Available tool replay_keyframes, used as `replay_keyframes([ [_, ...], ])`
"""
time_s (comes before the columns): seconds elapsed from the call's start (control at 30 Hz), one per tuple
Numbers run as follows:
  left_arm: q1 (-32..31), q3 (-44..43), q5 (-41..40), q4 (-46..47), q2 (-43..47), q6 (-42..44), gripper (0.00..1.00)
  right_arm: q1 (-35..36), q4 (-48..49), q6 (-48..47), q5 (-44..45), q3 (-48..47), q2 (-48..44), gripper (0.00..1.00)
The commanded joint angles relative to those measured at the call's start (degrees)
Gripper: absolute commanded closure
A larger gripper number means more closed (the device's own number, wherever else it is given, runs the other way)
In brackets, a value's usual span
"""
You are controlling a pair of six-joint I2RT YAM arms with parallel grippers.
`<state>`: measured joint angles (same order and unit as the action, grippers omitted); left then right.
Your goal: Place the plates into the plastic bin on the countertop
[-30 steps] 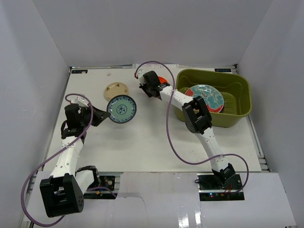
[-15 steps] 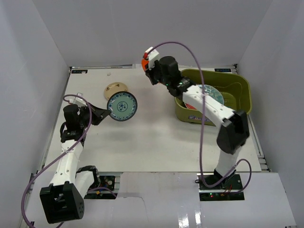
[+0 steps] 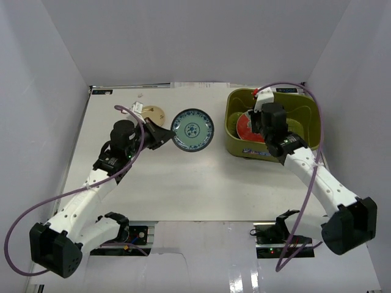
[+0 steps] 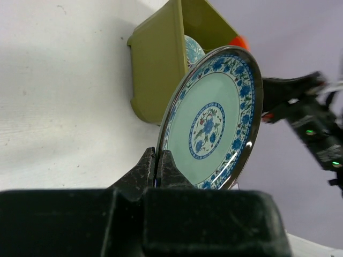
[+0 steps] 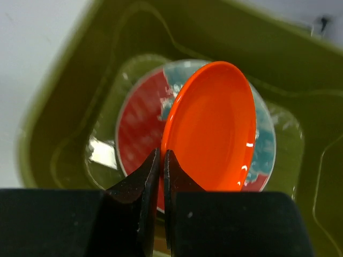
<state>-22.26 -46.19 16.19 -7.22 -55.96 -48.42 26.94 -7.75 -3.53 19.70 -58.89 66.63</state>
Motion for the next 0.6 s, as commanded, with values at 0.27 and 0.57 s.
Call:
replay_keyframes([
  [0.27, -14.20, -16.20, -18.44, 0.37, -15.22, 3.95, 1.00, -5.58, -2.18, 5.89, -2.21, 2.64, 7.55, 0.77],
  [0.57, -20.97, -26.82, -23.47, 0.02, -27.86, 5.79, 1.00, -15.85, -5.87, 16.87, -16.53, -2.80, -2.90, 0.26],
])
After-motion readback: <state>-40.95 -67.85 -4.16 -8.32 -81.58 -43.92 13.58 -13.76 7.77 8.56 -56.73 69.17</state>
